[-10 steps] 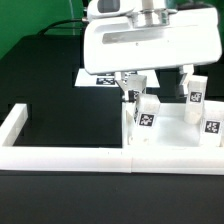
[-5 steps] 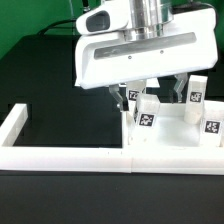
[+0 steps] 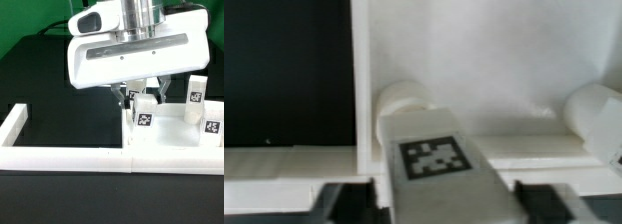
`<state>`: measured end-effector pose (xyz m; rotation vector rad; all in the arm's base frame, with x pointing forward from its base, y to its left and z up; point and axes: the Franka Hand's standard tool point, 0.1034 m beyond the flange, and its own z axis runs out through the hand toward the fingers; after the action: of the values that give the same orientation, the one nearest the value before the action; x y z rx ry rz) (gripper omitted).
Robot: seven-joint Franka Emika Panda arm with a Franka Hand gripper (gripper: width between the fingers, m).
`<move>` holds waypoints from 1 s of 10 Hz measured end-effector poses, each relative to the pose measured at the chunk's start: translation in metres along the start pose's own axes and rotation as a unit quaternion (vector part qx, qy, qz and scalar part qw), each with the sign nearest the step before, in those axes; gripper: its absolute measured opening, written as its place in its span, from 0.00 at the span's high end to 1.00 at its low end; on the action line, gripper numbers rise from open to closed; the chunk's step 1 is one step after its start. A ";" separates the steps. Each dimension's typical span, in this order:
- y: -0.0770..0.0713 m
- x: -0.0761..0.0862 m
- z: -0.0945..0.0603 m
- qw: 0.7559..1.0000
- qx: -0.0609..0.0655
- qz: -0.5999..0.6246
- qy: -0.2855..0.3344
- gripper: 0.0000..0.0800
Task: Assemble square table
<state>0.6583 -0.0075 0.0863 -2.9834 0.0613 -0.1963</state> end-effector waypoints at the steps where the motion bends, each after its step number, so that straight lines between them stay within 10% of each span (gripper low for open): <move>1: 0.001 0.000 0.000 0.999 -0.001 0.041 0.000 0.62; 5: 0.005 0.007 0.002 0.973 -0.002 0.231 0.005 0.62; 10: 0.011 0.008 0.002 0.816 0.023 0.578 0.000 0.62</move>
Offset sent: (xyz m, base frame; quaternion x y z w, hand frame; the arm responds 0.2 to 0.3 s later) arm 0.0000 0.0000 0.0000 0.0000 0.0000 0.1938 0.9810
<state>0.6659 -0.0189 0.0834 -2.3285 1.7208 -0.0291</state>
